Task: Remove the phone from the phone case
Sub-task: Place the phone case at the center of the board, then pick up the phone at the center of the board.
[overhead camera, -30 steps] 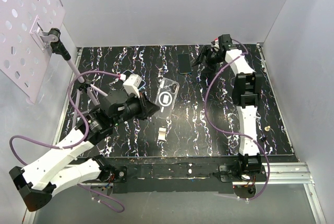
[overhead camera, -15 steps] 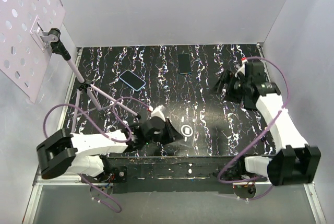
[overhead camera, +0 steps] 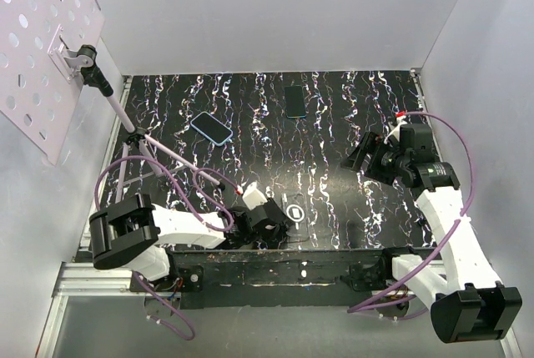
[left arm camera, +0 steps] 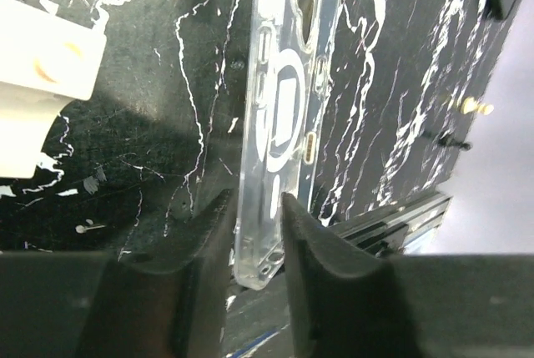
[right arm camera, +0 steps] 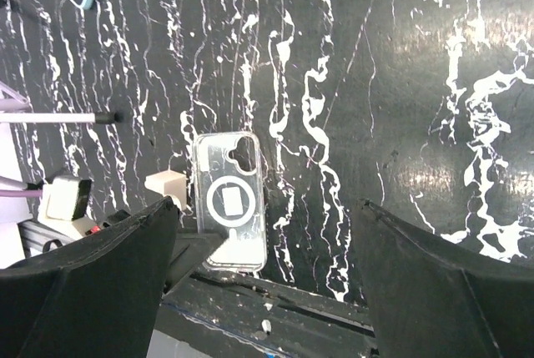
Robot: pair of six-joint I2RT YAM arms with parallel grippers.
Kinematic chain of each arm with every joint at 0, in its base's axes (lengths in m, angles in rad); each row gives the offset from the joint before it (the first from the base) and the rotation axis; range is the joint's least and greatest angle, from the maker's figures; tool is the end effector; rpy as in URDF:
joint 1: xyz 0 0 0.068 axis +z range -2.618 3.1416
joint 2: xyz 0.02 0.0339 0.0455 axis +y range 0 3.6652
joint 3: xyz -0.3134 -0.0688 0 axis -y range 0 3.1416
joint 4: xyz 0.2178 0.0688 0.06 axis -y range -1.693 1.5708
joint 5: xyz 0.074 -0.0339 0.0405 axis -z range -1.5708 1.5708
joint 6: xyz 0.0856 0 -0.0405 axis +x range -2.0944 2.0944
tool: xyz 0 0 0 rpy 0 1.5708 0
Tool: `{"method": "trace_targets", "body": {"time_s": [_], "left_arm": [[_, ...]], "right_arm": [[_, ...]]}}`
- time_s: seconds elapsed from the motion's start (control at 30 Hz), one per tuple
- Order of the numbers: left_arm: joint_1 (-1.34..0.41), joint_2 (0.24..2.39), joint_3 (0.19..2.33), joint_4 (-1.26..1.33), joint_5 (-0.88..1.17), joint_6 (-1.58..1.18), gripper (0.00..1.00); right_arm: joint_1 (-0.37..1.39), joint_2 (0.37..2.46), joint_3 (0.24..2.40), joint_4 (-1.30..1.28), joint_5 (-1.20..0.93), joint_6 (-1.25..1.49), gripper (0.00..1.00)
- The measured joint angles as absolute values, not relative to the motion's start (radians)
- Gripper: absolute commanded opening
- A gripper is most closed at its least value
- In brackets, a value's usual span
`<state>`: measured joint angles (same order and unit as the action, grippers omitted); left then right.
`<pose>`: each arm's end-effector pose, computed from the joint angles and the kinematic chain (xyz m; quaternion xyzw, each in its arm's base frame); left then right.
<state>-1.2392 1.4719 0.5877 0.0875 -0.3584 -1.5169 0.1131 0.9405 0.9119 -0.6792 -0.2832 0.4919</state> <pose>0.1200 -0.2562 0.1847 -0.1927 0.8931 -0.3329 0.2331 0.1696 0.0433 0.3189 0.1113 0.8943 0.2457 0.3571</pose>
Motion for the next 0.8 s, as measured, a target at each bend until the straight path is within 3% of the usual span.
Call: {"method": "trace_targets", "body": {"time_s": [0.17,0.2,0.23,0.5,0.8], "left_arm": [[-1.239,1.483,0.635,0.009,-0.326,-1.524,0.74],[-1.239,1.483,0.645,-0.008,-0.314,-1.522,0.93],[-1.239,1.483,0.653,-0.023,-0.302,-1.520,0.98],[-1.239,1.436,0.754,-0.241,-0.258,-1.448,0.98],[-1.239,1.150,0.832,-0.267,-0.205,-1.014,0.98]], "right_arm": [[0.113,0.950,0.878,-0.680,-0.290,0.494,0.91],[0.112,0.960,0.878,-0.674,-0.297,0.495,0.91],[0.112,0.973,0.879,-0.666,-0.302,0.495,0.91],[0.063,1.188,0.951,-0.627,-0.249,0.514,0.92],[-0.191,1.561,1.149,-0.632,-0.155,0.454,0.89]]}}
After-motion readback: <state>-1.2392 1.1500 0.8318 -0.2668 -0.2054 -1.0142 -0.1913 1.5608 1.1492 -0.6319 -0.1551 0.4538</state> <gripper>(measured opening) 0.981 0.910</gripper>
